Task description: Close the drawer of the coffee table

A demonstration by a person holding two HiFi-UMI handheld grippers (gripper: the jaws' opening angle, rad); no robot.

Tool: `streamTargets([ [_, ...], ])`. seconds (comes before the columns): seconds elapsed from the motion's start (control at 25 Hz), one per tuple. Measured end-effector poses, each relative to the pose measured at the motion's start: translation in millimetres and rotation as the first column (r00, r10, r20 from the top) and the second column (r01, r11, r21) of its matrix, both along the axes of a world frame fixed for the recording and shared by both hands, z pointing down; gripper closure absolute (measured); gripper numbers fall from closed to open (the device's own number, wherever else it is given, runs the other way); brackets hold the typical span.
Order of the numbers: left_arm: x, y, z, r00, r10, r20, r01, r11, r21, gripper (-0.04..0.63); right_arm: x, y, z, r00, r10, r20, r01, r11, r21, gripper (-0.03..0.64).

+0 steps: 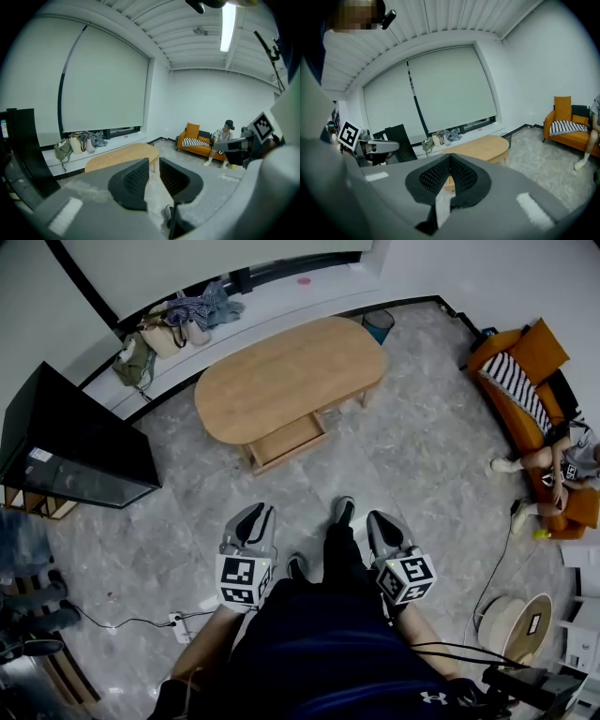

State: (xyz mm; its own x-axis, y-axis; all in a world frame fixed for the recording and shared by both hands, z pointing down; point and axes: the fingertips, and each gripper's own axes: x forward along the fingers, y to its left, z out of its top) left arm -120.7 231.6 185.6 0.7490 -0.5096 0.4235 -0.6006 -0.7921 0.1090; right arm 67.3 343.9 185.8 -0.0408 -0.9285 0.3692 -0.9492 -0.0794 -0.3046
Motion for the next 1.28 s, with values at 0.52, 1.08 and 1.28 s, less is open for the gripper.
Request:
streamTargets([
  [0.52,94.9,-112.9,-2.7,0.995,-0.092,0.031,0.092,0.996,0.006,0.518,97.0,-142.4,-0.3,0.991,-0.125,0.037,0.124,0.992,0.031,0.615],
  [1.08,104.2,-188.7,54.1,0.939,-0.326,0.112,0.338,0.933,-0.126,0.518,176.3,-268.7,62.9,0.961,-0.277,0.007,0.276,0.953,-0.124,0.615],
  [1.28,50.3,-201.9,101.1,0.913,-0.364,0.183,0.397,0.897,-0.194,0.518,165.2,-303.9,102.9,0.954,-0.297,-0.031,0.284,0.933,-0.22,0.615],
])
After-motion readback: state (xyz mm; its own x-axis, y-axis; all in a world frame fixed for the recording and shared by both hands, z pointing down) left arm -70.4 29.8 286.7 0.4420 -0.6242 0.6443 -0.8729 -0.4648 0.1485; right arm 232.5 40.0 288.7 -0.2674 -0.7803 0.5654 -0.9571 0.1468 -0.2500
